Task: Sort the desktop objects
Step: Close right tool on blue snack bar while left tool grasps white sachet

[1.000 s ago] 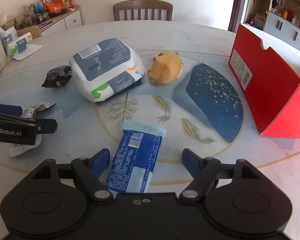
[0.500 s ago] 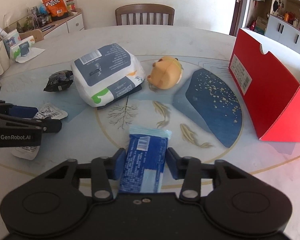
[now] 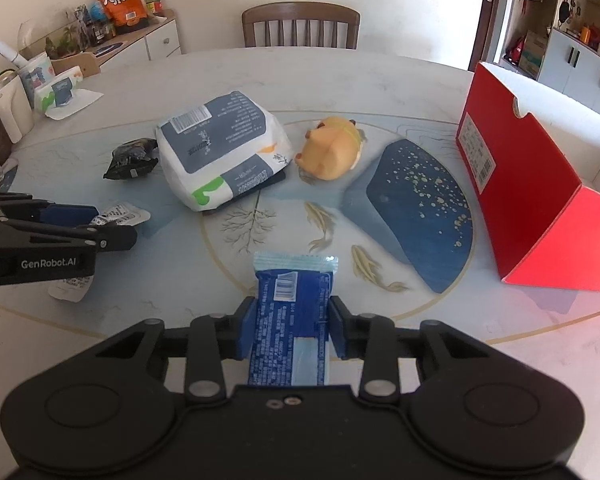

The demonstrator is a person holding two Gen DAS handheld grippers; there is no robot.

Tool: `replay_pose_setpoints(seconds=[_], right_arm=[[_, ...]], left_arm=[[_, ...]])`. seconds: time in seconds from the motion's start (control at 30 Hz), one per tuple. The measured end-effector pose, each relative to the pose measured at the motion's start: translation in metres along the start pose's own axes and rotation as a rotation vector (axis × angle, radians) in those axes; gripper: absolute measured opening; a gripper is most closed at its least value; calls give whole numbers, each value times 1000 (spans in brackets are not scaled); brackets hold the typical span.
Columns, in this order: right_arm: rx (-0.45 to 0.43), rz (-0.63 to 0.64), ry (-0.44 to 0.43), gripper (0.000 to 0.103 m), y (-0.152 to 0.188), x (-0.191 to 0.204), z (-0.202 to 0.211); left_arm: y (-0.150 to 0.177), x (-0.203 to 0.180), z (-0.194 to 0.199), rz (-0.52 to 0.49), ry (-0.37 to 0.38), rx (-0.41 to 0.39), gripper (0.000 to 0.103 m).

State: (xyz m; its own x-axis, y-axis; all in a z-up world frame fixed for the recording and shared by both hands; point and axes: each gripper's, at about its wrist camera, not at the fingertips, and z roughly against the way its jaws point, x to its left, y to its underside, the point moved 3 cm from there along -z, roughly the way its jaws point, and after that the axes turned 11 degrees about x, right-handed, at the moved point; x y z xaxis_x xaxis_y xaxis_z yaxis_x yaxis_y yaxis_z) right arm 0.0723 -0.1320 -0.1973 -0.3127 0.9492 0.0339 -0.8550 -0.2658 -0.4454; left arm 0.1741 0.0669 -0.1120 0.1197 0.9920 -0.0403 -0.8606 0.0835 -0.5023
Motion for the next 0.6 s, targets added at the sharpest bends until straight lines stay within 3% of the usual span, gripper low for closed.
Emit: replay_pose_setpoints(seconds=[0.03, 0.07, 0.1, 0.17, 0.4, 0.5, 0.53, 0.6], right_arm=[[2, -1, -1, 36, 0, -1, 0], [4, -2, -1, 36, 0, -2, -1], [7, -3, -1, 36, 1, -3, -1], [13, -8, -3, 36, 2, -5, 0], [25, -13, -12, 36, 6, -12, 4], [33, -11, -8, 36, 8, -14, 6], [35, -11, -7, 36, 8, -15, 6], [39, -12, -6, 36, 9, -17, 7]], left_arm=[[0, 1, 1, 13, 5, -3, 50], [0, 3, 2, 20, 5, -4, 56], [0, 3, 3, 23, 3, -8, 71], [0, 5, 6, 33, -15, -18, 82], [3, 12, -5, 62, 8, 88, 82], [5, 12, -8, 60, 16, 97, 81], [5, 11, -8, 50, 11, 99, 80], [5, 8, -7, 28, 11, 97, 64]])
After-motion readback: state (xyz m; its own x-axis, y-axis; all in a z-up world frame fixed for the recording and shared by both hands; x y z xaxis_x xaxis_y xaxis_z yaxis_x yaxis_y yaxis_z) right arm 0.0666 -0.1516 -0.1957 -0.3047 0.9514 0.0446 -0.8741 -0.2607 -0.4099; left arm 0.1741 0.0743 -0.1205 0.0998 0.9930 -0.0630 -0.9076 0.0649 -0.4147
